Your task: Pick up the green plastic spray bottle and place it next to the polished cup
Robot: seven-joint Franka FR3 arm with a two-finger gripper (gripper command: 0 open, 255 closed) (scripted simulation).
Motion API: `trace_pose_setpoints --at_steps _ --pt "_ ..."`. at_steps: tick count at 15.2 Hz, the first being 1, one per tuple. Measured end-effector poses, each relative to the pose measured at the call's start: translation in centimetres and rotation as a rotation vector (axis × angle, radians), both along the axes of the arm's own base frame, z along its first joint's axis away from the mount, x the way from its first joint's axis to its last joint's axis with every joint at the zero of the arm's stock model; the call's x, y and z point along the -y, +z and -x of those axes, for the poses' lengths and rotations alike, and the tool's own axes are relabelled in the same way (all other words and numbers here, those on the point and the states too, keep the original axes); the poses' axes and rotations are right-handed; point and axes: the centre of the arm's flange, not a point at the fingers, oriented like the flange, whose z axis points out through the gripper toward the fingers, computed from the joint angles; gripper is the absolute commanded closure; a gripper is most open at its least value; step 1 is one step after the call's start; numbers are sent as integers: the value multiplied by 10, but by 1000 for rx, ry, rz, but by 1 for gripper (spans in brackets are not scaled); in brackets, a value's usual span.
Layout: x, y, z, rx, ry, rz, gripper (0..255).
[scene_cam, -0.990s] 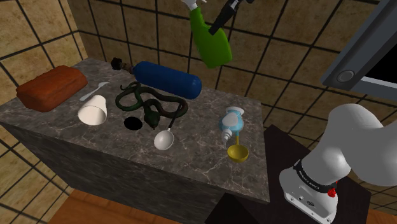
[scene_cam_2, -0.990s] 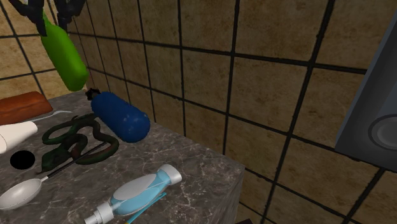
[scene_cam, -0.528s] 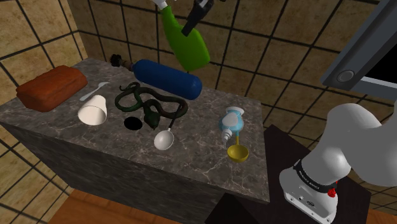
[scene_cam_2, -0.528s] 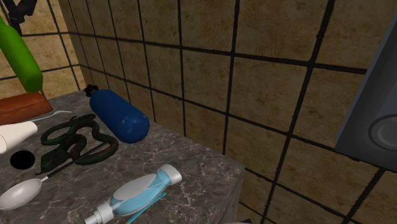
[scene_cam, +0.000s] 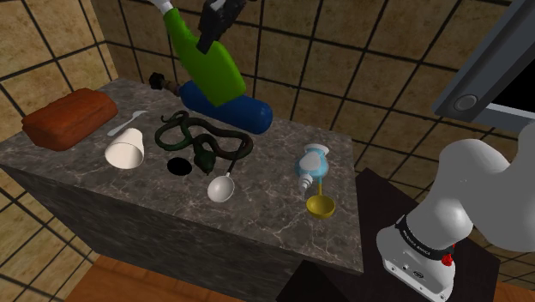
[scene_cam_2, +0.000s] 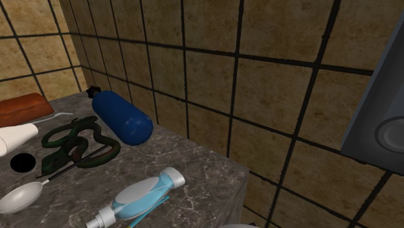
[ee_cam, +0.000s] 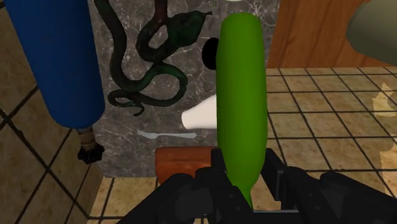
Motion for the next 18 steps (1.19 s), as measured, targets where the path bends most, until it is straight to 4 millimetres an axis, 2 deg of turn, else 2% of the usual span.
trace_pose_setpoints --at_steps 13,18 --pt "-171 0 -29 0 0 -1 255" --pt "-179 -22 -32 -1 -1 -1 255"
